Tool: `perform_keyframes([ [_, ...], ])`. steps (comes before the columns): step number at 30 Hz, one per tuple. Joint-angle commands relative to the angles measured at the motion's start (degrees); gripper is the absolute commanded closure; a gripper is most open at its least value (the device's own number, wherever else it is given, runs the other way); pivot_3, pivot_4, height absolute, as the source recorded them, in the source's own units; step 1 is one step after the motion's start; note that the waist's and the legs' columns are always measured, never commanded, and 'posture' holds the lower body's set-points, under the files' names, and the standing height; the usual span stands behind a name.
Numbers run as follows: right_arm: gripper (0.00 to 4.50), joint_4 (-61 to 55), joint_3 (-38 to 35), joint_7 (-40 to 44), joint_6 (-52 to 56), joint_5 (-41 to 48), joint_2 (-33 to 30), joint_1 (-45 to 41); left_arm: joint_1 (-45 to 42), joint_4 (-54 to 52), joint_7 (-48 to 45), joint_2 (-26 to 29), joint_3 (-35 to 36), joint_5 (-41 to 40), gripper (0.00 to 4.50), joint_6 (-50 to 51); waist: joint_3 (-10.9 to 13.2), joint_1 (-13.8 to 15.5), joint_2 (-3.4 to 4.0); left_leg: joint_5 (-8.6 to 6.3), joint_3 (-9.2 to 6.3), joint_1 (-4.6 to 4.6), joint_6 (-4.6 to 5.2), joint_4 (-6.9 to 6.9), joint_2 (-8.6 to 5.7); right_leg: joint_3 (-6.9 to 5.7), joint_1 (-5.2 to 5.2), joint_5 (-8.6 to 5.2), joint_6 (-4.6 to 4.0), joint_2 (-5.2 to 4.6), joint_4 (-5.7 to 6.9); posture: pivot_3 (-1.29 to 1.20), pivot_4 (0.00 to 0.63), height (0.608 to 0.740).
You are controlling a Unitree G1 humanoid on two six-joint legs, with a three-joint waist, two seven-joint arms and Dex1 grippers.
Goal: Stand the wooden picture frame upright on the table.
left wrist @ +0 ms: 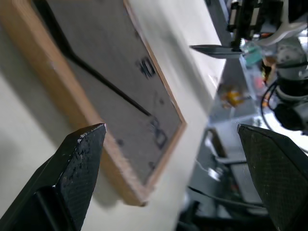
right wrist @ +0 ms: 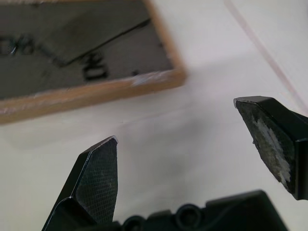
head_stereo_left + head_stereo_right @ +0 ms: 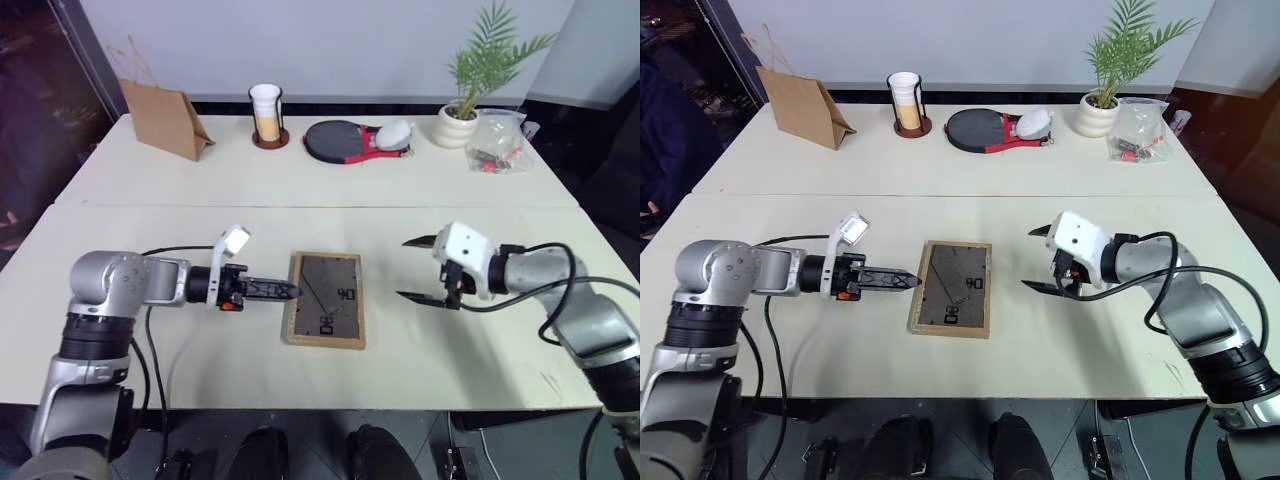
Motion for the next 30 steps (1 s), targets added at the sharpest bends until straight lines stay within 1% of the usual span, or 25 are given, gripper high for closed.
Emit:
perform_keyframes([
  [1, 1.41, -0.43, 0.21, 1.66, 0.44, 1.26, 1.68, 0.09, -1.3, 2.53, 4.0, 0.14, 2.5, -2.33, 0.0, 2.26, 0.0, 0.0, 0.0, 0.01, 0.0, 0.02, -0.02, 0.0, 0.0, 0.0, 0.0, 0.0, -0.01, 0.0, 0.03, 0.0, 0.15, 0.74],
  [4, 2.93, -0.62, 1.45, 3.32, 2.38, 2.01, 3.24, 0.41, -0.88, 4.17, 6.96, 0.59, 1.73, -5.22, 0.0, 2.27, 0.0, 0.18, 0.0, 0.04, -0.02, 0.05, -0.06, 0.01, 0.01, 0.0, 0.02, 0.0, -0.01, -0.03, 0.07, 0.0, 0.15, 0.74],
  [5, 3.53, -0.69, 2.0, 3.95, 3.53, 2.49, 4.05, 0.58, -0.71, 4.87, 8.23, 0.69, 1.52, -6.71, 0.0, 2.27, 0.0, 0.24, 0.0, 0.04, -0.02, 0.05, -0.07, 0.02, 0.0, 0.0, 0.03, 0.0, -0.01, -0.06, 0.07, 0.0, 0.15, 0.74],
  [7, 4.45, -0.49, 3.63, 4.86, 6.59, 2.81, 5.72, 0.59, -0.51, 6.66, 11.44, 0.96, 1.03, -10.3, 0.0, 2.27, -0.01, 0.34, -0.01, 0.04, -0.02, 0.05, -0.07, 0.07, -0.02, -0.01, 0.06, 0.0, -0.01, -0.11, 0.07, 0.0, 0.15, 0.74],
  [10, 4.49, -0.31, 5.91, 5.99, 9.92, 2.02, 7.04, 0.25, 0.12, 7.92, 16.32, 1.63, 0.08, -15.75, 0.0, 2.27, 0.0, 0.37, -0.01, 0.04, -0.04, 0.05, -0.07, 0.09, -0.02, 0.0, 0.08, 0.01, -0.01, -0.16, 0.07, 0.0, 0.15, 0.74],
  [13, 4.49, 0.32, 7.81, 6.42, 12.42, 2.26, 9.39, -0.63, 0.77, 10.52, 23.27, 1.64, -0.83, -23.46, 0.0, 2.27, -0.01, 0.39, -0.01, 0.04, -0.06, 0.05, -0.07, 0.09, -0.03, 0.0, 0.08, 0.01, -0.01, -0.22, 0.07, 0.0, 0.15, 0.74],
  [17, 4.49, 2.0, 9.43, 5.99, 12.57, 0.53, 11.83, -2.44, 2.15, 11.7, 32.91, 1.61, -1.87, -34.12, 0.0, 2.27, -0.01, 0.14, -0.01, 0.04, -0.08, 0.05, -0.07, 0.09, -0.02, 0.0, 0.07, 0.01, -0.02, -0.28, 0.09, 0.0, 0.15, 0.74],
  [19, 4.49, 2.4, 9.99, 6.1, 12.55, 0.2, 12.64, -3.19, 3.49, 11.13, 36.65, 1.64, -2.01, -37.51, 0.0, 2.27, -0.01, 0.1, -0.01, 0.04, -0.1, 0.07, -0.07, 0.09, -0.01, 0.0, 0.07, 0.01, -0.02, -0.29, 0.11, 0.0, 0.15, 0.74],
  [23, 4.49, 2.35, 10.72, 6.44, 12.74, -0.26, 14.02, -3.92, 5.22, 11.42, 43.08, 0.69, -0.63, -41.47, 0.0, 2.26, -0.02, 0.25, -0.01, 0.05, -0.1, 0.08, -0.09, 0.09, -0.01, 0.0, 0.07, 0.02, -0.02, -0.29, 0.13, 0.0, 0.15, 0.74],
  [30, 4.49, 1.08, 12.17, 6.56, 13.77, -0.99, 16.11, -4.3, 7.5, 10.91, 49.39, -0.55, 0.32, -46.34, 0.0, -0.21, -0.07, 0.36, -0.05, 0.06, -0.11, 0.09, -0.12, 0.1, -0.05, -0.01, 0.11, 0.02, -0.02, -0.33, 0.12, 0.0, 0.15, 0.74],
])
